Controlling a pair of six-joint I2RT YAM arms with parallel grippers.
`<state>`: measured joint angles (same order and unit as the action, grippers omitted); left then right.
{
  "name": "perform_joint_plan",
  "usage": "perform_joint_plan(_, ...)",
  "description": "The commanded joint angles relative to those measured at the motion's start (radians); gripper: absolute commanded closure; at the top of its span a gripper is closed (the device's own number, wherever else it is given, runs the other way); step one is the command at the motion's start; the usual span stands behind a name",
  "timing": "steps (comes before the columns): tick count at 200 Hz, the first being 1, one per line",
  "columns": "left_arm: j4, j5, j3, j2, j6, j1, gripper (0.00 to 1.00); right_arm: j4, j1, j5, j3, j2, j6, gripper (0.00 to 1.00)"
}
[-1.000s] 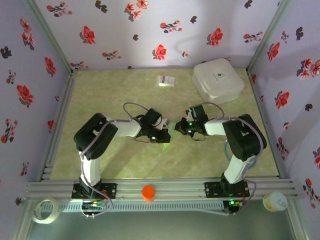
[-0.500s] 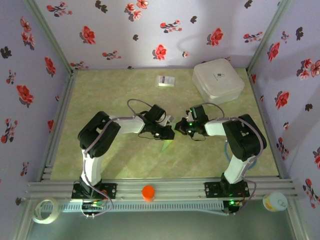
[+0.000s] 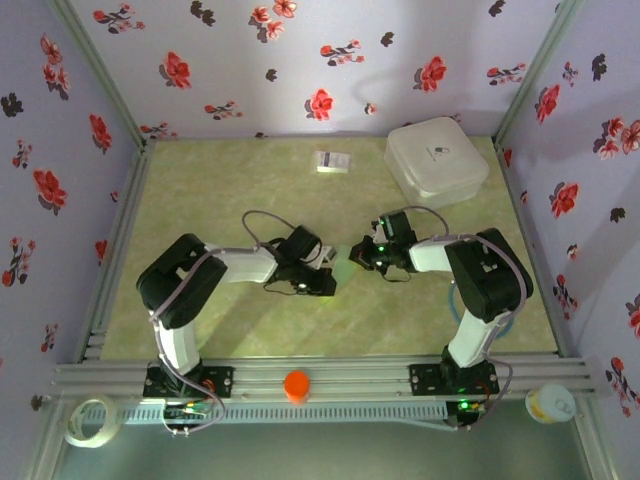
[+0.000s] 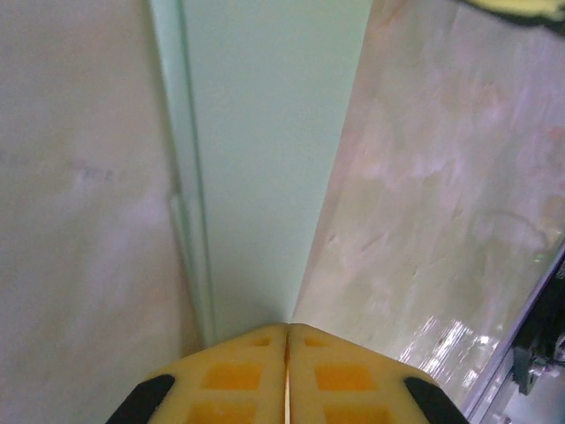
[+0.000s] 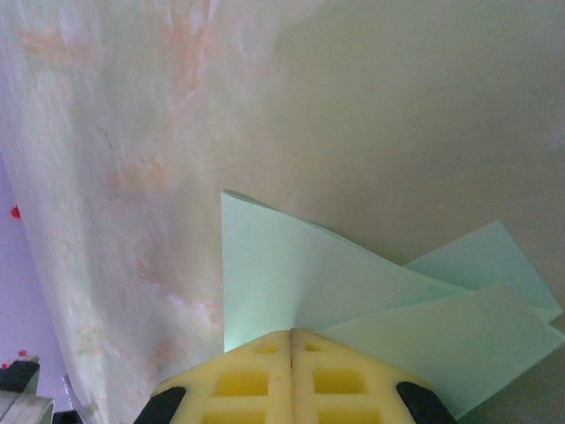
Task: Fold a paper plane with a square sheet of paper (pick it up from the middle)
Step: Fold the wing for the fifth time at the center of the table.
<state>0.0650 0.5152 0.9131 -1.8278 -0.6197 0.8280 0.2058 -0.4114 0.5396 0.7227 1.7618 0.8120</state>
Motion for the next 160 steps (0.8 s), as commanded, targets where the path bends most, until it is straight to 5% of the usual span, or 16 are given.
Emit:
perform_joint_plan(1, 0.213, -0.048, -0.081, 0.035, 0.031, 0.035, 0.92, -0.091, 0.016, -0.105, -0.04, 0.048, -0.014, 1.0)
perform_joint_plan(105, 0.225, -0.102, -0.217, 0.207, -0.029, 0.087, 1.0, -0.077, 0.015, -0.059, -0.031, 0.027, -0.013, 1.0)
perform_joint_plan(160, 0.169, -0.115, -0.169, 0.367, -0.056, 0.019, 1.0, -0.027, 0.013, 0.042, -0.018, -0.084, -0.01, 0.88)
